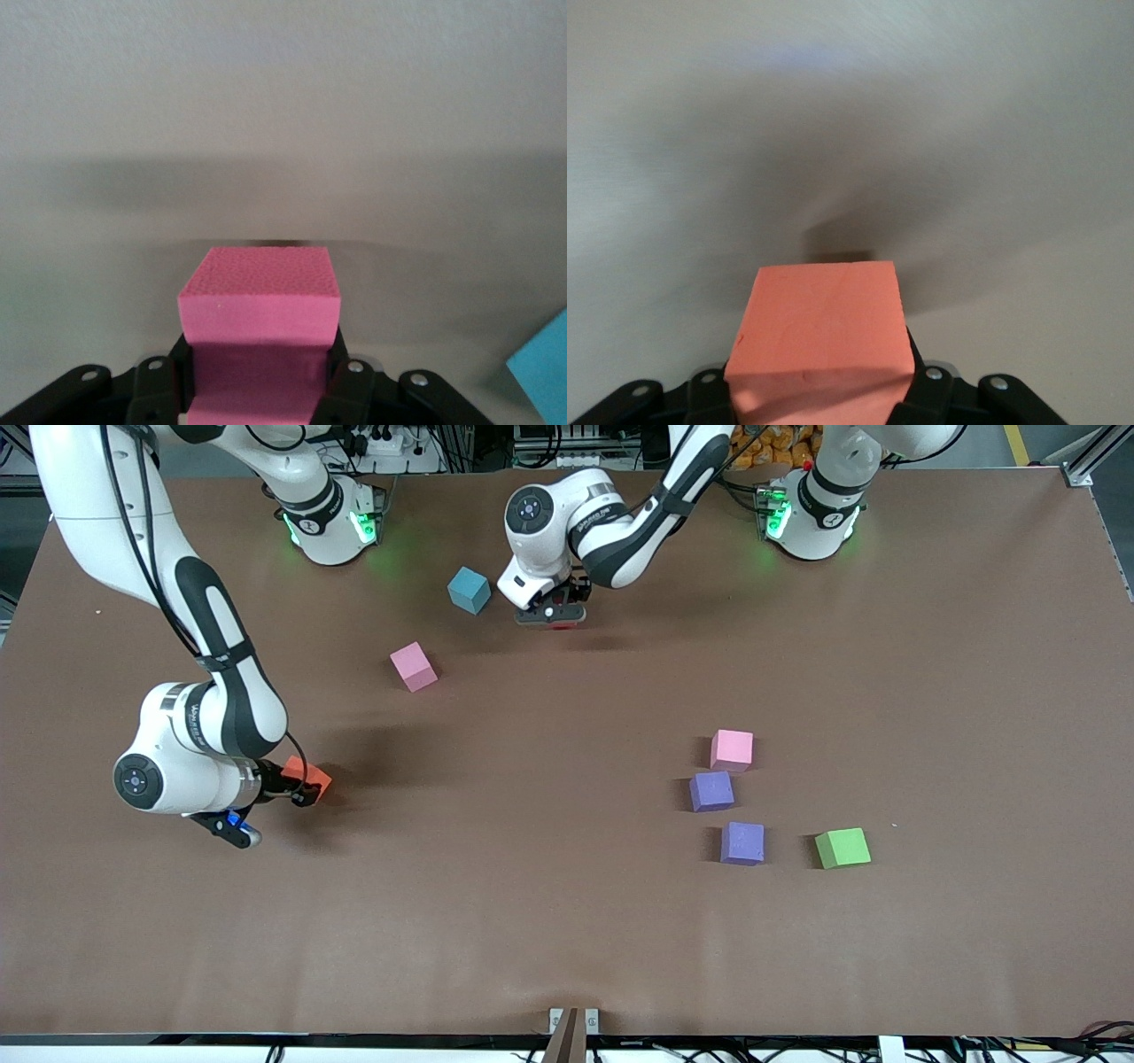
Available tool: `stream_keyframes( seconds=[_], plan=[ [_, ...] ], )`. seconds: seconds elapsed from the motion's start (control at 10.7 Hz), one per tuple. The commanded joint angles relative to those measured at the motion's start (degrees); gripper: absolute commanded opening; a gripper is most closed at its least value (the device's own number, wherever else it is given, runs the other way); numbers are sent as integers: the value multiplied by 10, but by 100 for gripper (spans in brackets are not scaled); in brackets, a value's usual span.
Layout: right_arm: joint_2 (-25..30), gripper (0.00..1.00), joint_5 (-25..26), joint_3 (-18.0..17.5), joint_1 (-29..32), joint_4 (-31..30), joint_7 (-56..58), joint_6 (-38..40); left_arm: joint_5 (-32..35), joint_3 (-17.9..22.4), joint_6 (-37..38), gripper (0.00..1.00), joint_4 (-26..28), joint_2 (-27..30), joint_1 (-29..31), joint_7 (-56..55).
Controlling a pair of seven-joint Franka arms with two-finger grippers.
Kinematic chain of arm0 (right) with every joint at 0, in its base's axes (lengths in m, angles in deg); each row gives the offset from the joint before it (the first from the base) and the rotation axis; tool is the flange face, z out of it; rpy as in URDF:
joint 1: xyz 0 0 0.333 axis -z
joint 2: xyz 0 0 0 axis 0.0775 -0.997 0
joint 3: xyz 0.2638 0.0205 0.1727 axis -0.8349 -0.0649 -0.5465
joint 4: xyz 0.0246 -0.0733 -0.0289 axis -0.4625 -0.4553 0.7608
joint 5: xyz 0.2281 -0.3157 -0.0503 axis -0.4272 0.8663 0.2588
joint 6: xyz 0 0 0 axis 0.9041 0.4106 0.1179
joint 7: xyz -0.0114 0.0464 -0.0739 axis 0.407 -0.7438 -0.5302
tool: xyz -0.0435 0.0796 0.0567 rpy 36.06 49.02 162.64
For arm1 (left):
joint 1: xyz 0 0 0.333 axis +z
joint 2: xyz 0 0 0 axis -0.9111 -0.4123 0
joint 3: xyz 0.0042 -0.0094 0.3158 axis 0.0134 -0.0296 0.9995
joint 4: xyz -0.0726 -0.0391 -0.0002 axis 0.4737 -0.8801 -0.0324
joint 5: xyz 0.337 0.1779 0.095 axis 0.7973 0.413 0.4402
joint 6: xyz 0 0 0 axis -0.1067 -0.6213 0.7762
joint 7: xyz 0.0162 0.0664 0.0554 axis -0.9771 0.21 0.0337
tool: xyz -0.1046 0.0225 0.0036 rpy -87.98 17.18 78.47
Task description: Arrange blocks into number 1
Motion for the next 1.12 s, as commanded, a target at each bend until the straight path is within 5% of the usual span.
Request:
stream_keyframes(
  seconds=[0.0, 0.28, 0.37, 0.47, 0.75, 1.03],
  plan=[
    [42, 53, 18, 1, -20, -5, 72, -1, 26, -25, -24, 0, 22, 5, 8, -30],
    [56, 53, 33, -1, -45, -3, 133, -49, 53, -26, -62, 0, 30, -20, 7, -68],
    [51, 53, 33, -1, -60, -3, 135, -69, 54, -26, -64, 31, 30, -21, 11, -65],
    [49, 53, 34, -1, -74, -2, 133, -85, 54, -27, -64, 99, 29, -21, 16, -70],
    [61, 53, 29, -1, -97, -4, 117, -86, 49, -29, -52, 100, 29, 28, 51, -79],
    [102, 54, 18, -11, -132, -70, 24, -84, 49, -38, -15, 100, 30, 101, 99, -69]
  ],
)
